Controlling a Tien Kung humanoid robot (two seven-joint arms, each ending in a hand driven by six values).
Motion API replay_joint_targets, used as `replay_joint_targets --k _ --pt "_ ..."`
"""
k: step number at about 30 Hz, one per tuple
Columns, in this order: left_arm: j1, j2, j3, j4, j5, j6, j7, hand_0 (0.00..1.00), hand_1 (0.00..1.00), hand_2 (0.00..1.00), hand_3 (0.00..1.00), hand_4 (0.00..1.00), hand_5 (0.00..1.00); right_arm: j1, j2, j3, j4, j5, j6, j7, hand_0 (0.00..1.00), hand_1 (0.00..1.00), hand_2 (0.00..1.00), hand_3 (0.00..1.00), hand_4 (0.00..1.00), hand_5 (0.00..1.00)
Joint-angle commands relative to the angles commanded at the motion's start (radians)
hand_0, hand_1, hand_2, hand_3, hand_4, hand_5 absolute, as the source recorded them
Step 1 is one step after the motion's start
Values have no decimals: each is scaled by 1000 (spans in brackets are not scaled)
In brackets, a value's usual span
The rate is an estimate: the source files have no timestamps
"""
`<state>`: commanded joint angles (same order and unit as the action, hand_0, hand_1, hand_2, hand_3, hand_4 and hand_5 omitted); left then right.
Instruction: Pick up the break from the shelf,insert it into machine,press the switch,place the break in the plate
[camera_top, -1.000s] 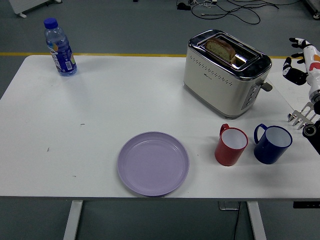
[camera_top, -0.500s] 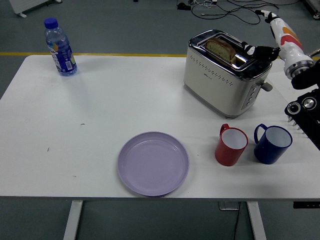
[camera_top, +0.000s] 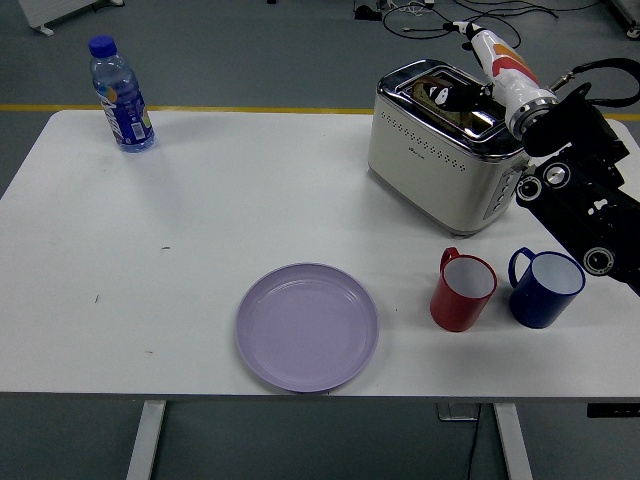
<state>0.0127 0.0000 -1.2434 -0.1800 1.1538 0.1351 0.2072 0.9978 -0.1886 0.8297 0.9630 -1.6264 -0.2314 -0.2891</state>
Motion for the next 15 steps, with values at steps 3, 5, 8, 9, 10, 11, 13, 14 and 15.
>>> replay_joint_targets --k 3,5,8,9,10,11,13,14,15 --pt "-2 0 11 0 -5 0 1 670 674 707 813 527 998 20 16 -12 -35 -12 13 -9 800 767 804 854 766 188" --pt "-3 0 28 0 -17 2 1 670 674 707 813 527 998 41 39 -27 -80 -33 21 -16 800 767 804 854 766 188" --pt "-4 0 33 0 -20 4 1 670 674 707 813 527 998 56 59 -40 -124 -51 26 -22 800 767 804 854 766 188" --pt "-4 0 34 0 -20 5 1 672 673 705 813 528 998 58 62 -43 -132 -54 28 -23 748 708 738 824 757 185" --pt "-4 0 35 0 -20 5 1 672 673 705 813 528 998 61 68 -47 -144 -58 30 -26 748 708 738 824 757 185" --pt "-4 0 35 0 -20 5 1 672 673 705 813 528 998 63 71 -50 -150 -60 31 -27 748 708 738 824 757 185" --pt "-4 0 32 0 -16 6 1 672 673 705 813 528 998 68 82 -59 -169 -66 32 -30 748 708 738 824 757 185" --pt "-4 0 32 0 -15 6 1 672 673 705 813 528 998 70 85 -62 -175 -69 32 -31 748 708 738 824 757 185" --pt "-4 0 33 0 -15 6 1 671 670 702 813 528 998 73 90 -67 -184 -73 32 -32 662 651 670 782 748 176"
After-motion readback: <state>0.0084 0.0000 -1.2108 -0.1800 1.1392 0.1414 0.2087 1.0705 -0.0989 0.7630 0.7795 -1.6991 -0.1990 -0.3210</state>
